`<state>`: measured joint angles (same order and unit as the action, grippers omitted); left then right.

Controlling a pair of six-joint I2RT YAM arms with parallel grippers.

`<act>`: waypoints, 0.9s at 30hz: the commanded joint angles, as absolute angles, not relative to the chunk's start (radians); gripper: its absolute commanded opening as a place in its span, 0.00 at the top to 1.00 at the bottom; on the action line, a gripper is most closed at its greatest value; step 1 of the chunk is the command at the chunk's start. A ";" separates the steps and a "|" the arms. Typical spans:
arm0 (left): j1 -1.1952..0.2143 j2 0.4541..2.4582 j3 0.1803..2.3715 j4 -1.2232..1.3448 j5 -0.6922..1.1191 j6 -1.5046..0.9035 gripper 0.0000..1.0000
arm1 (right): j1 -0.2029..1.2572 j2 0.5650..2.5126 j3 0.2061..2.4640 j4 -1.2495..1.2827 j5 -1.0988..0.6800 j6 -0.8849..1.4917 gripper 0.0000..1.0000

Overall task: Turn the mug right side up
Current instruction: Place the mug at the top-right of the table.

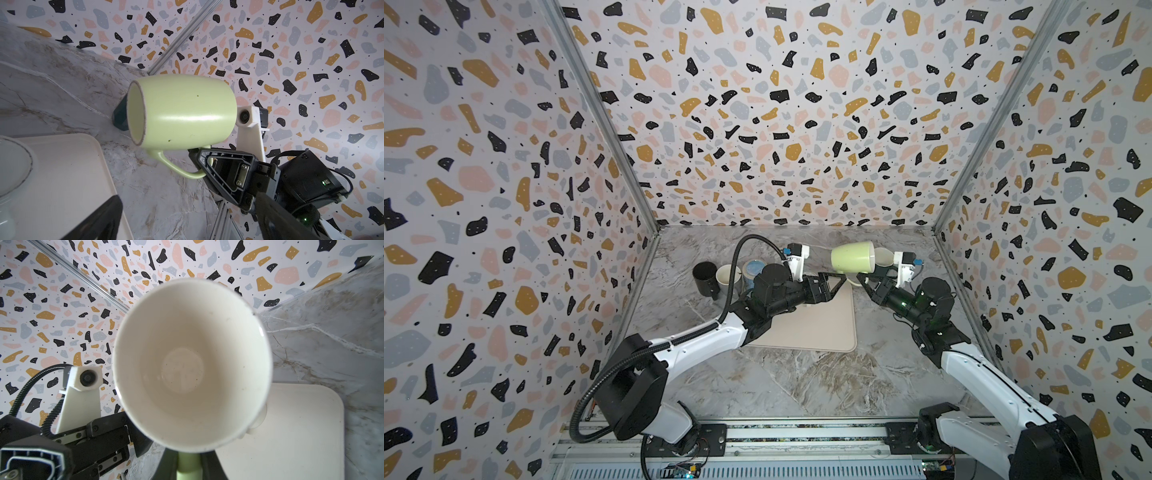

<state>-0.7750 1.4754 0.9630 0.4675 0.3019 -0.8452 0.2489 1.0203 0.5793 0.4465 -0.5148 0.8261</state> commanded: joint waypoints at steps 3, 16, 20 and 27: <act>-0.765 1.444 0.966 0.463 0.288 -0.806 0.00 | 0.232 0.968 0.660 0.499 -0.507 0.793 1.00; -0.747 1.389 0.940 0.398 0.231 -0.747 0.00 | 0.211 0.964 0.729 0.334 -0.420 0.684 1.00; -0.739 1.380 0.933 0.394 0.230 -0.739 0.00 | 0.204 0.987 0.782 0.235 -0.371 0.618 1.00; -0.726 1.368 0.919 0.368 0.214 -0.711 0.00 | 0.207 1.142 0.972 -0.016 -0.246 0.433 1.00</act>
<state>-0.7357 1.3968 0.9314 0.3573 0.2302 -0.7460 0.2085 1.1156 0.8764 0.0303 -0.3138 0.5533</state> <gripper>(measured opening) 0.997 0.166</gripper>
